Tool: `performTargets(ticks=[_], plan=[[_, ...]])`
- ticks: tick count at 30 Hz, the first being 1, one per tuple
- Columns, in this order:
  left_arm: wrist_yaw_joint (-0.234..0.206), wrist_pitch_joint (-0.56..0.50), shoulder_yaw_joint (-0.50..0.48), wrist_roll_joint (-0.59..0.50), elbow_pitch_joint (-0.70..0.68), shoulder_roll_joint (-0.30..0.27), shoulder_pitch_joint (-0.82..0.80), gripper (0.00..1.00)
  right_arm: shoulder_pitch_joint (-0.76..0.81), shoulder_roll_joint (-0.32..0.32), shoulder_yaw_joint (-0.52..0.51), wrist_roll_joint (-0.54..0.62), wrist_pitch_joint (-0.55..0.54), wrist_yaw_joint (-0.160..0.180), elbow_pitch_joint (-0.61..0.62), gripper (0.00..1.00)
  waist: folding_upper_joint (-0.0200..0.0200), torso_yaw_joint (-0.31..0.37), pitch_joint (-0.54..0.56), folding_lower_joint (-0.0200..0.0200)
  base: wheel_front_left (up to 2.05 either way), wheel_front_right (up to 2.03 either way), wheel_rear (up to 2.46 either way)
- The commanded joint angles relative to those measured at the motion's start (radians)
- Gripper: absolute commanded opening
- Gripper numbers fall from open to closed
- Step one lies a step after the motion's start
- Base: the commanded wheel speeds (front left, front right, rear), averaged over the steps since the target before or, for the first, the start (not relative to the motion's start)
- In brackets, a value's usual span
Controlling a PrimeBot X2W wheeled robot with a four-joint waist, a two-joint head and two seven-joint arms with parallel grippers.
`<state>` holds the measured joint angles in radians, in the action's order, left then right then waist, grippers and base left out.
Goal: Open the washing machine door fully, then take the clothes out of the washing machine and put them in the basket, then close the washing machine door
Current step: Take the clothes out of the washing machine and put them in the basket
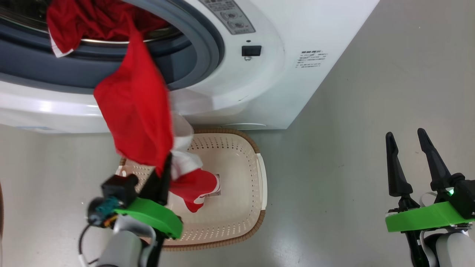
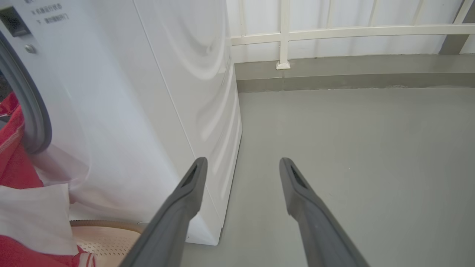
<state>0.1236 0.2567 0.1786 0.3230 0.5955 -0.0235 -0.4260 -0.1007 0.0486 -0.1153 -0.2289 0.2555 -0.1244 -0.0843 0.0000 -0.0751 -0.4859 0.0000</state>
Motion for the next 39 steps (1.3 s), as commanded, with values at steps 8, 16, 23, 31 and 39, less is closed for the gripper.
performTargets(ticks=[8,16,23,31,39], plan=[[0.002,0.005,0.099,0.103,0.093,-0.027,0.034,0.00,0.018,0.005,0.023,0.007,0.006,-0.006,0.030,1.00,0.0000,0.014,-0.018,0.0000,0.00,0.00,0.00],[0.000,0.005,0.152,0.179,0.219,-0.027,-0.006,0.00,0.007,0.004,0.018,0.005,0.006,-0.006,0.035,1.00,0.0000,0.025,-0.043,0.0000,0.00,0.00,0.00],[0.004,0.005,0.183,0.216,0.331,-0.027,-0.092,0.00,-0.012,0.005,0.012,0.008,0.006,-0.006,0.051,1.00,0.0000,0.034,-0.094,0.0000,0.00,0.00,0.00],[0.005,0.005,0.154,0.203,0.400,-0.027,-0.202,0.00,-0.036,0.011,-0.001,0.010,0.006,-0.006,0.068,1.00,0.0000,0.038,-0.160,0.0000,0.00,0.00,0.00],[-0.001,0.005,0.116,0.178,0.432,-0.027,-0.253,0.48,-0.053,0.013,-0.009,0.013,0.006,-0.006,0.077,1.00,0.0000,0.038,-0.195,0.0000,0.00,0.00,0.00]])
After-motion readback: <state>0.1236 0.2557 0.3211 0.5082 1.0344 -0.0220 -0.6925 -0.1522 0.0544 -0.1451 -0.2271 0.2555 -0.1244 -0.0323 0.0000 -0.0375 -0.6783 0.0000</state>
